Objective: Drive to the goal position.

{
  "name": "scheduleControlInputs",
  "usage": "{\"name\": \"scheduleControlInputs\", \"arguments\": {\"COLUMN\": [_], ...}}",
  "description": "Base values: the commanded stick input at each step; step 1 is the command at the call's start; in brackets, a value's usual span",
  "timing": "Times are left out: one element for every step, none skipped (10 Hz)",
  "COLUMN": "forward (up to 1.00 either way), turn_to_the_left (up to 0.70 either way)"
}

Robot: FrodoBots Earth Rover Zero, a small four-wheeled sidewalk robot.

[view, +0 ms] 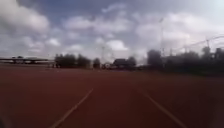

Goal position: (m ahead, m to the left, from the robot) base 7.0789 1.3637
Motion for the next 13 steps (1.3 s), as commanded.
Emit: {"name": "scheduleControlInputs", "arguments": {"forward": [0.70,0.70,0.70,0.70,0.70,0.70,0.70,0.70,0.70,0.70,0.70,0.70,0.70], "turn_to_the_left": [0.00,0.00,0.00,0.00,0.00,0.00,0.00,0.00,0.00,0.00,0.00,0.00,0.00]}}
